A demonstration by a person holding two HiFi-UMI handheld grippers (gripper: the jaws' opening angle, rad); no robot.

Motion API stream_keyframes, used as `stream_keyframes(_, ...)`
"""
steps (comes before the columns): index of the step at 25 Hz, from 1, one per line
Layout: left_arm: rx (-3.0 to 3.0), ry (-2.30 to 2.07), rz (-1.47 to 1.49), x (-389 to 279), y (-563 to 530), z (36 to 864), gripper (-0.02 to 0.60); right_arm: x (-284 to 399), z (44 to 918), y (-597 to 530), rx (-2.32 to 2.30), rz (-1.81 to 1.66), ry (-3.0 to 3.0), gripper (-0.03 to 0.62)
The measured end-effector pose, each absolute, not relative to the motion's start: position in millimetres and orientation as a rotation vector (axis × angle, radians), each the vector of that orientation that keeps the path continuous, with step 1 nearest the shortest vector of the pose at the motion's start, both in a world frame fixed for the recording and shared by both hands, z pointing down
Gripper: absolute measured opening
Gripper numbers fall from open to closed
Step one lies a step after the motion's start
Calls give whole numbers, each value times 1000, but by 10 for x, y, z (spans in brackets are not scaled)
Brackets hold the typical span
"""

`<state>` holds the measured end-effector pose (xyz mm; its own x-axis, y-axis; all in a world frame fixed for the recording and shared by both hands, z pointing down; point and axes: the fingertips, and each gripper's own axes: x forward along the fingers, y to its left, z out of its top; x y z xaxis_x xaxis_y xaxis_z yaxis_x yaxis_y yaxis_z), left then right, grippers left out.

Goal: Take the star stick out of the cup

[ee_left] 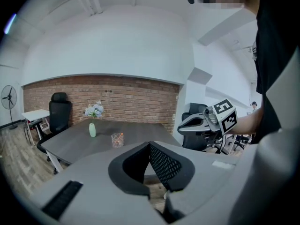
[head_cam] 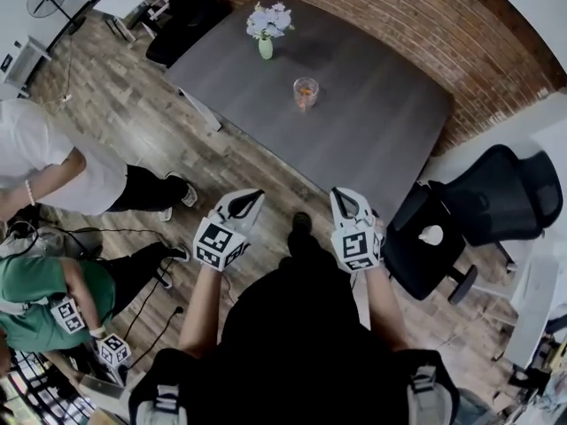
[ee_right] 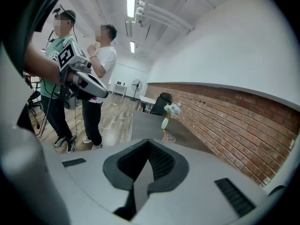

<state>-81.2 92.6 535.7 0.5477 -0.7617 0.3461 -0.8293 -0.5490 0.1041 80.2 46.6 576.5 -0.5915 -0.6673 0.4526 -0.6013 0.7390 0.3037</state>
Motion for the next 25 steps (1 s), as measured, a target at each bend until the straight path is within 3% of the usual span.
stream_keyframes(25, 2473, -1432, 417, -1276, -640, 5279, 2, 291, 5808, -1162, 850, -158, -2434, 0)
